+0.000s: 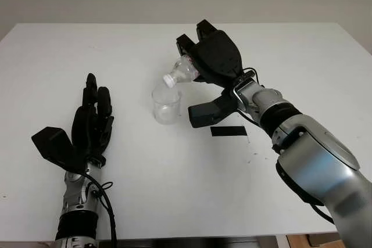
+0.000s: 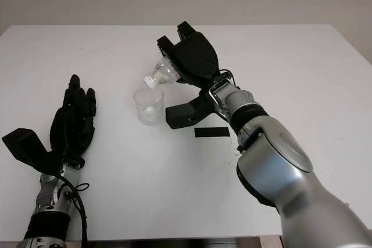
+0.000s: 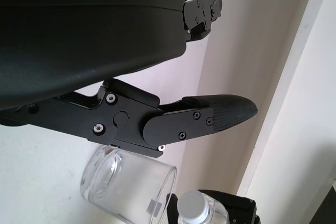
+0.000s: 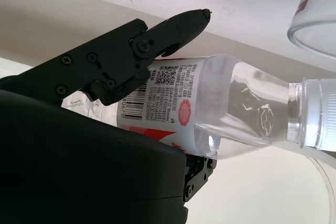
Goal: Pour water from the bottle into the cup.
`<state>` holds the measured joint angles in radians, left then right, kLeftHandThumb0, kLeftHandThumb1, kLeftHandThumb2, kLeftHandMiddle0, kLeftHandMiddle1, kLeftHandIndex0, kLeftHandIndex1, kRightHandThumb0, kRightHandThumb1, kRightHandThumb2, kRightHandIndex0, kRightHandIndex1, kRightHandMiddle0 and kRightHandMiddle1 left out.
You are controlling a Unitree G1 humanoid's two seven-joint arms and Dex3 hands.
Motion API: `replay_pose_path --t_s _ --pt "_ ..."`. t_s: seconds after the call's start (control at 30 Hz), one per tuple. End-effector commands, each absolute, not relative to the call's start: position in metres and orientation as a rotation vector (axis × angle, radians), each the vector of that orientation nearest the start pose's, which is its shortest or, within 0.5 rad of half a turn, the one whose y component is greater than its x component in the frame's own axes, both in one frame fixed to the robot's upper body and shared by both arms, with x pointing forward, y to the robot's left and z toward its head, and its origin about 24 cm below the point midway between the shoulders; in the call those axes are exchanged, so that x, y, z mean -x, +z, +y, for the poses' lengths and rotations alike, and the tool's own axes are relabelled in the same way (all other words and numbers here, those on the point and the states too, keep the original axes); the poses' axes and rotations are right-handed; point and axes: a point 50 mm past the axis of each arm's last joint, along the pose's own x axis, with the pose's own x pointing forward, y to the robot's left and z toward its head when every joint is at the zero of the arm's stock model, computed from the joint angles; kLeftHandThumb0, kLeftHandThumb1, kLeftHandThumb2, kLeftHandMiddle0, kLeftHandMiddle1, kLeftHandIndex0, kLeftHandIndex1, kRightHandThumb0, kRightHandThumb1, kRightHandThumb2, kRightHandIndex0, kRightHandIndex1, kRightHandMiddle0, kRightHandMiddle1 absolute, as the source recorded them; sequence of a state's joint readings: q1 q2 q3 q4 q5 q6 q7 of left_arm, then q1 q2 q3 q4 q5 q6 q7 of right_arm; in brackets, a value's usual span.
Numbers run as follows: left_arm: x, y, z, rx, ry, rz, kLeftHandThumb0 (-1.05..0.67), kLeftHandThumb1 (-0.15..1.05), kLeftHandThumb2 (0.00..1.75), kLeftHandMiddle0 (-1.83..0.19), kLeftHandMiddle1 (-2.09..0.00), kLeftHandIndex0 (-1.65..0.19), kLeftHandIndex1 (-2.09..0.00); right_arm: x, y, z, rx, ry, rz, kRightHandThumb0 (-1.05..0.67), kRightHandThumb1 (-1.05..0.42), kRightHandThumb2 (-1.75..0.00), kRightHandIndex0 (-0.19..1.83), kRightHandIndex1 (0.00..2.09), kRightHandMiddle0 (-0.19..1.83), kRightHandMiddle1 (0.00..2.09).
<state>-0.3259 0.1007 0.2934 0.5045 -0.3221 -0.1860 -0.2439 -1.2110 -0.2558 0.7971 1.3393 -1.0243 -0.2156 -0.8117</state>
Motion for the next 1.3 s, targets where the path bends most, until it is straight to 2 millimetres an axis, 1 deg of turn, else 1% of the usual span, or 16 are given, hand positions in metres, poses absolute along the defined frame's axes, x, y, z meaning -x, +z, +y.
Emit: replay_pose_path --t_s 0.0,0.1,0.37,0.43,0.53,0.67,0.77,0.9,0.97,1.1,1.2,1.27 --pt "-0.294 0.014 0.21 0.323 0.054 0.009 -0.68 1.05 0.54 0.15 -0.06 0.17 -0.06 -0.405 0.175 -0.088 1.752 -0.014 -0.945 -0.44 -1.05 -0.17 1.22 2.09 0.54 2.09" --pt "-0.295 0.014 0.21 0.321 0.051 0.01 -0.68 1.05 0.54 0.15 -0.05 0.17 -0.05 -0.405 0.175 -0.088 1.761 -0.017 -0.955 -0.45 -1.05 -0.15 1.23 2.09 0.53 2.09" --pt "-0.293 0.013 0.21 0.32 0.052 0.011 -0.68 1.05 0.54 0.15 -0.05 0.18 -0.05 -0.405 0.173 -0.09 1.689 -0.013 -0.907 -0.43 -1.05 -0.18 1.21 2.09 0.54 2.09" --pt "-0.293 0.013 0.21 0.321 0.051 0.012 -0.68 1.05 0.54 0.16 -0.05 0.18 -0.05 -0.405 0.172 -0.09 1.676 -0.009 -0.895 -0.4 -1.05 -0.12 1.17 2.09 0.55 2.09" --pt "-0.293 0.012 0.21 0.32 0.05 0.016 -0.68 1.05 0.54 0.16 -0.05 0.19 -0.05 -0.405 0.171 -0.092 1.671 -0.005 -0.877 -0.39 -1.05 -0.11 1.15 2.09 0.53 2.09" --pt "-0.293 0.012 0.211 0.32 0.047 0.013 -0.67 1.05 0.54 0.15 -0.06 0.18 -0.05 -0.406 0.17 -0.094 1.642 -0.021 -0.833 -0.4 -1.05 -0.13 1.15 2.09 0.54 2.09" --pt "-0.293 0.012 0.211 0.317 0.047 0.016 -0.68 1.05 0.54 0.15 -0.06 0.18 -0.05 -0.408 0.17 -0.097 1.569 -0.024 -0.762 -0.4 -1.05 -0.21 1.19 2.09 0.6 2.09" --pt "-0.293 0.013 0.211 0.317 0.046 0.018 -0.68 1.05 0.54 0.15 -0.05 0.18 -0.05 -0.409 0.169 -0.103 1.454 -0.042 -0.689 -0.37 -1.05 -0.22 1.22 2.09 0.64 2.09" --pt "-0.294 0.013 0.211 0.319 0.044 0.018 -0.68 1.05 0.53 0.16 -0.05 0.18 -0.05 -0.409 0.169 -0.106 1.381 -0.058 -0.647 -0.37 -1.05 -0.2 1.26 2.09 0.71 2.09" --pt "-0.294 0.014 0.211 0.315 0.042 0.017 -0.68 1.05 0.53 0.15 -0.05 0.18 -0.05 -0.413 0.168 -0.113 1.076 -0.056 -0.467 -0.37 -1.05 -0.22 1.28 2.09 0.81 2.09" --pt "-0.294 0.014 0.212 0.315 0.042 0.018 -0.68 1.05 0.52 0.15 -0.06 0.18 -0.05 -0.413 0.168 -0.117 0.919 -0.043 -0.418 -0.34 -1.05 -0.24 1.27 2.09 0.82 2.09" --pt "-0.294 0.015 0.211 0.307 0.036 0.02 -0.69 1.05 0.52 0.15 -0.05 0.18 -0.05 -0.413 0.167 -0.119 0.821 -0.021 -0.392 -0.33 -1.05 -0.28 1.31 2.09 0.9 2.09"
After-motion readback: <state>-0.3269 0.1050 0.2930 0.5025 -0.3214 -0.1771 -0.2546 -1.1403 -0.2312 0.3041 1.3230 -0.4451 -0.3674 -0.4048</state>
